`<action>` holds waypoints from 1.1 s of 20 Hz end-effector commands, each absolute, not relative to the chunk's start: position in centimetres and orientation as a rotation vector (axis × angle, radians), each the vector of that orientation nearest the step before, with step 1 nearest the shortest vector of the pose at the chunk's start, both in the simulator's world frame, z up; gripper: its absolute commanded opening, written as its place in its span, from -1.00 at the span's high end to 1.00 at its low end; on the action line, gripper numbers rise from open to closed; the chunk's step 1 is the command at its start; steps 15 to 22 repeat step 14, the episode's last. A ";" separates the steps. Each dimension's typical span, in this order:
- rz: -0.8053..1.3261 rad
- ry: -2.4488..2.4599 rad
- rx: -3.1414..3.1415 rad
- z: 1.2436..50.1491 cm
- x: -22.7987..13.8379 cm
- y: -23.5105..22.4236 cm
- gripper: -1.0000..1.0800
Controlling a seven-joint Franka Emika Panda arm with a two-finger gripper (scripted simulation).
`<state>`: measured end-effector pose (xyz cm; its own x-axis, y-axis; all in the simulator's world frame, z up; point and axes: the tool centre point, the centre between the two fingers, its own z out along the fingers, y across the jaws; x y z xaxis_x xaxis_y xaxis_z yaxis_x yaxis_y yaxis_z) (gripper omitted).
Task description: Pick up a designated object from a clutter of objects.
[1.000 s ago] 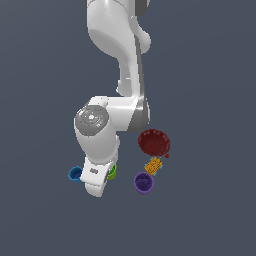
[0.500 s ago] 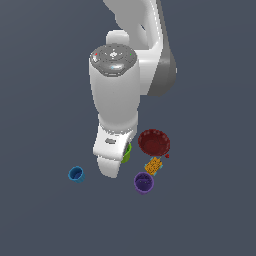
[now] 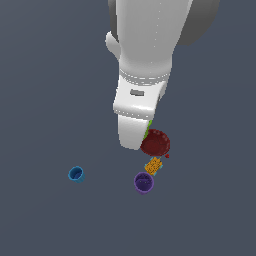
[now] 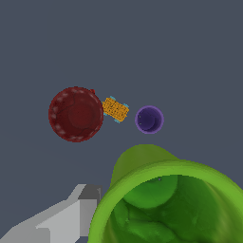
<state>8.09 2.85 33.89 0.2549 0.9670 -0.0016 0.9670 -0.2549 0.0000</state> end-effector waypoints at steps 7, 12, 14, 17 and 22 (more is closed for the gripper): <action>-0.001 1.916 2.489 39.5 7.3 5.5 1.00; 0.000 1.916 2.489 40.7 7.2 6.0 1.00; 0.000 1.916 2.489 40.8 7.2 6.1 1.00; 0.000 1.916 2.489 40.8 7.2 6.1 1.00; 0.000 1.916 2.489 40.8 7.2 6.1 1.00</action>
